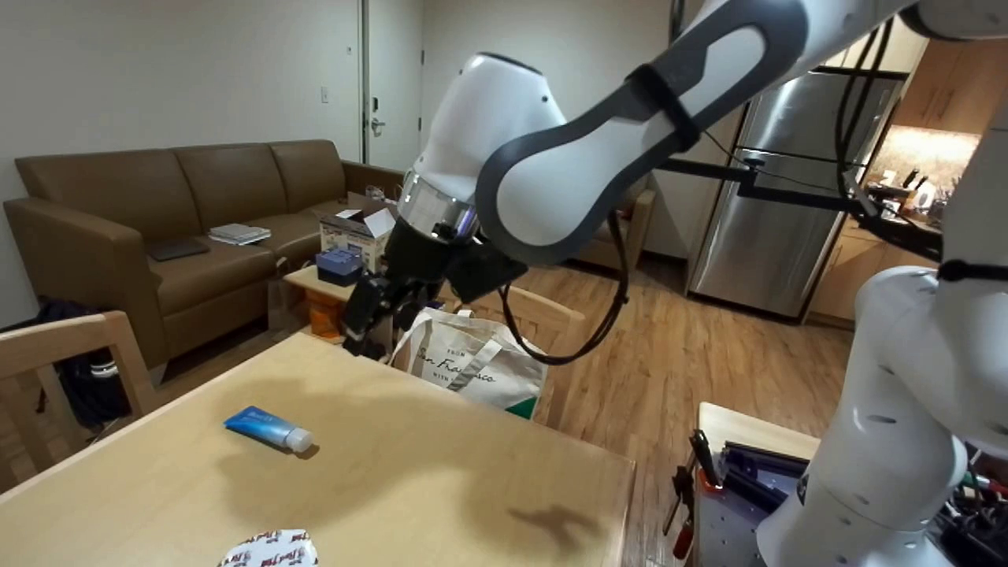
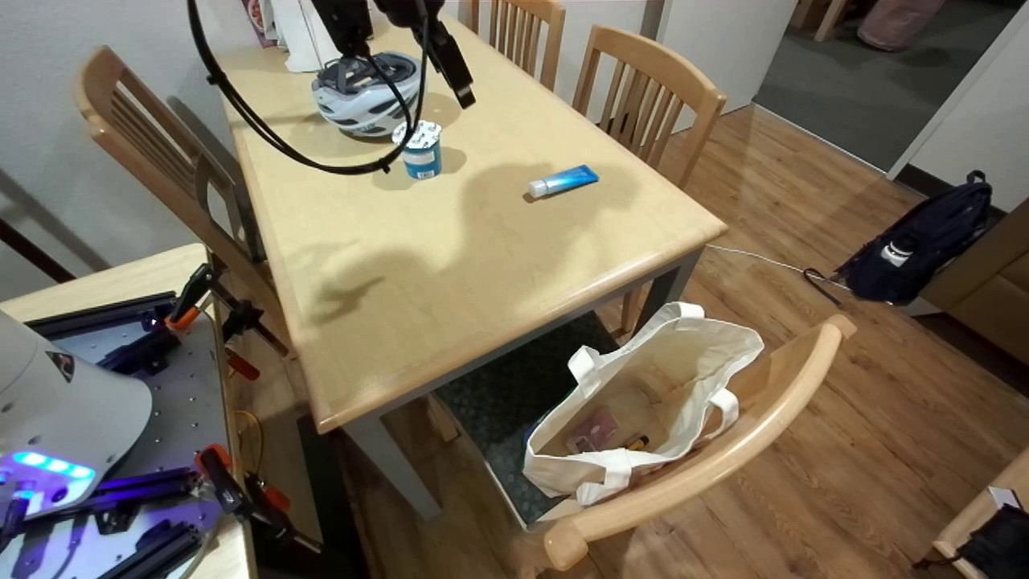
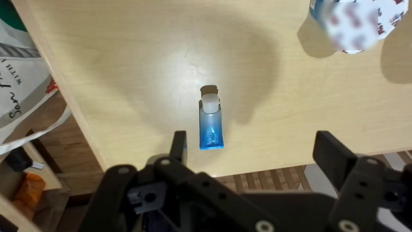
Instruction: Pick the squeeze bottle on the table and put it in the bag
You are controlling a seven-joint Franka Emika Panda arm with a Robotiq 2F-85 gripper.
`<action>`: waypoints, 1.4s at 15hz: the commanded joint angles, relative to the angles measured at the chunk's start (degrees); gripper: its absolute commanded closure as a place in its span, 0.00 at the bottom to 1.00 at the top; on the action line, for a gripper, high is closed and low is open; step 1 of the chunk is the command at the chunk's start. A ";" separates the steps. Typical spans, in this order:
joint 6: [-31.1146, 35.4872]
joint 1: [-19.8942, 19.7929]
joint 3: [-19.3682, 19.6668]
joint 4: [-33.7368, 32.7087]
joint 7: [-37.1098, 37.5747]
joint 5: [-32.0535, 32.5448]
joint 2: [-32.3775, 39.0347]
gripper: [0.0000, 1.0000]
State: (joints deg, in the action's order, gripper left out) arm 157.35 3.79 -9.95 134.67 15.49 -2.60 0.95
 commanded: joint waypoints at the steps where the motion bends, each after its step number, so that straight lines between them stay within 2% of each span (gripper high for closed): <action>1: 0.37 1.40 1.49 -0.97 -0.87 -0.58 1.76 0.00; 2: 0.42 1.52 1.54 -1.74 -0.95 -0.63 2.77 0.00; 4: -3.28 1.70 0.15 -3.40 -7.32 -5.43 3.55 0.00; 6: -8.43 1.56 -1.04 -7.58 -16.89 -12.55 6.16 0.00; 8: -14.59 0.73 -1.09 -14.10 -25.21 -17.54 9.85 0.00; 10: -22.05 -0.38 -0.12 -20.49 -30.18 -17.15 13.44 0.00; 11: -16.74 1.48 -0.10 -13.67 -24.32 -15.62 8.59 0.00; 12: -17.88 1.15 0.14 -15.53 -24.91 -15.59 9.77 0.00; 16: -17.74 1.57 0.13 -15.15 -24.84 -15.55 9.85 0.00; 17: -17.96 2.05 0.58 -14.93 -23.09 -13.57 9.95 0.00; 19: -19.46 3.90 3.69 -17.67 -13.89 -1.46 13.02 0.00; 21: -20.24 4.68 5.46 -21.98 -10.00 6.96 17.07 0.00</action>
State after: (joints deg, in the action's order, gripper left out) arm 139.32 6.61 -7.43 118.88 -0.80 -5.72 12.28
